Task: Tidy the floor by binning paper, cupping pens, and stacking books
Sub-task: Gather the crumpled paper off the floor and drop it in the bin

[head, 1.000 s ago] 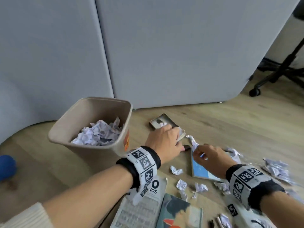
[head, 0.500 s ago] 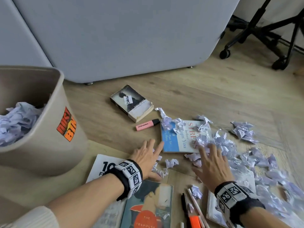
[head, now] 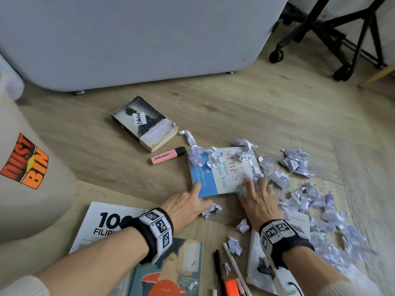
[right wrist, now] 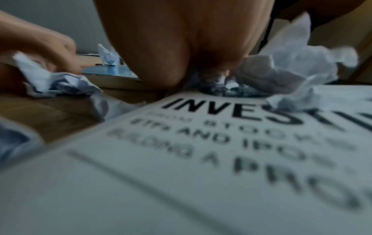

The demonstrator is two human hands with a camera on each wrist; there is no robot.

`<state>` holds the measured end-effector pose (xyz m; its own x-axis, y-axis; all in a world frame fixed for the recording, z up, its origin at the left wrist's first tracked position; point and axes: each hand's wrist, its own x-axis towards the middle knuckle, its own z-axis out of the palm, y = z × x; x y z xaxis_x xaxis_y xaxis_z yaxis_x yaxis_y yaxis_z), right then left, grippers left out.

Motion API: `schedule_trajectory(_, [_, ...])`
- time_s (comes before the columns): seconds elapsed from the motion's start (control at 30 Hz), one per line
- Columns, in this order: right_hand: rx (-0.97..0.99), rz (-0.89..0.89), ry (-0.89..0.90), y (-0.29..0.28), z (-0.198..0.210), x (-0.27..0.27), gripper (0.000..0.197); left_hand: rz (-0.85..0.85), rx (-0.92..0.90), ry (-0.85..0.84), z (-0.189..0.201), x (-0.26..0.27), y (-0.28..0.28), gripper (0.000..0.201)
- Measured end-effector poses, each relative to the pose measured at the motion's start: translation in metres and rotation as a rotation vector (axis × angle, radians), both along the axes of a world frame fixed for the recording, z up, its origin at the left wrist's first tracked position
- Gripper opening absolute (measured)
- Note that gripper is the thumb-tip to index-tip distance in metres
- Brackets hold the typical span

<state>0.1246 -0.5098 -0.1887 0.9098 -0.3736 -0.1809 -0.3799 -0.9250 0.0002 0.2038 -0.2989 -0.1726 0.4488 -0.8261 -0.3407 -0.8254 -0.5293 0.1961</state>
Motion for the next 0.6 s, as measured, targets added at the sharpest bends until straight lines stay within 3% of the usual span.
schedule_trajectory(0.2, [0.303,0.068,0.025,0.003,0.020,0.005,0.032,0.034,0.036,0.040,0.005,-0.006,0.002,0.034])
schedule_trajectory(0.37, [0.506,0.005,-0.204,0.012,0.043,-0.012,0.017,0.156,0.042,0.062,0.013,-0.009,0.006,0.028])
schedule_trajectory(0.5, [0.648,-0.124,-0.324,0.013,0.079,-0.010,0.010,0.288,-0.071,0.034,0.023,-0.004,0.009,0.019])
schedule_trajectory(0.6, [0.755,-0.148,-0.390,0.023,0.113,0.004,0.013,0.460,-0.289,0.026,0.050,0.002,0.013,0.018])
